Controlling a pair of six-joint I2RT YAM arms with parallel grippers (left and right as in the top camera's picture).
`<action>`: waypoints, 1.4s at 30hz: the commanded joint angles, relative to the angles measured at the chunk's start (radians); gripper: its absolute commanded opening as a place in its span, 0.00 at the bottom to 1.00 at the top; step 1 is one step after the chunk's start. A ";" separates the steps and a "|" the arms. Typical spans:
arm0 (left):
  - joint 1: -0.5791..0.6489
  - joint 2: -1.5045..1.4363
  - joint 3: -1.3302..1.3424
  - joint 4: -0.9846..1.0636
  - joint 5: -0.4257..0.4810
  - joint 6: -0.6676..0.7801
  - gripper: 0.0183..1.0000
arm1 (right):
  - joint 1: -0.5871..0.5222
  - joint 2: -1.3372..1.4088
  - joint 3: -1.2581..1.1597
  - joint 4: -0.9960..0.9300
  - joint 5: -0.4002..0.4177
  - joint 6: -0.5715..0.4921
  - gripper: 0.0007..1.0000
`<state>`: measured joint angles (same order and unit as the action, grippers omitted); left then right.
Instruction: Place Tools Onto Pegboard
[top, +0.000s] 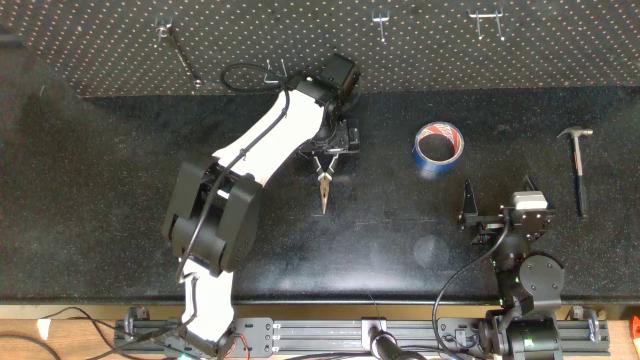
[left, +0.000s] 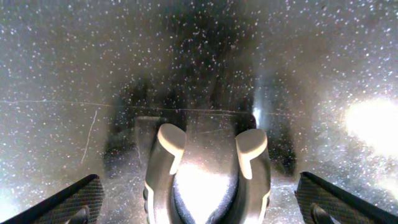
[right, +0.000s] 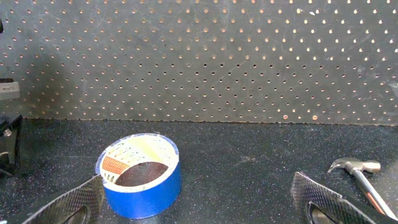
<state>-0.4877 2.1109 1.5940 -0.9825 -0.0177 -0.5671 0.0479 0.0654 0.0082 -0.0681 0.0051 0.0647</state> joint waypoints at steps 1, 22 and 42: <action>0.004 0.031 0.019 0.008 0.003 0.060 1.00 | 0.004 -0.007 -0.004 -0.005 -0.002 -0.014 0.98; 0.003 0.040 0.019 0.011 0.011 0.056 0.59 | 0.004 -0.007 -0.004 -0.005 -0.002 -0.014 0.98; 0.003 0.040 0.019 0.011 0.056 0.056 0.43 | 0.004 -0.007 -0.004 -0.004 -0.002 -0.014 0.98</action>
<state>-0.4870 2.1246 1.5944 -0.9707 0.0010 -0.5163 0.0479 0.0654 0.0082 -0.0681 0.0051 0.0647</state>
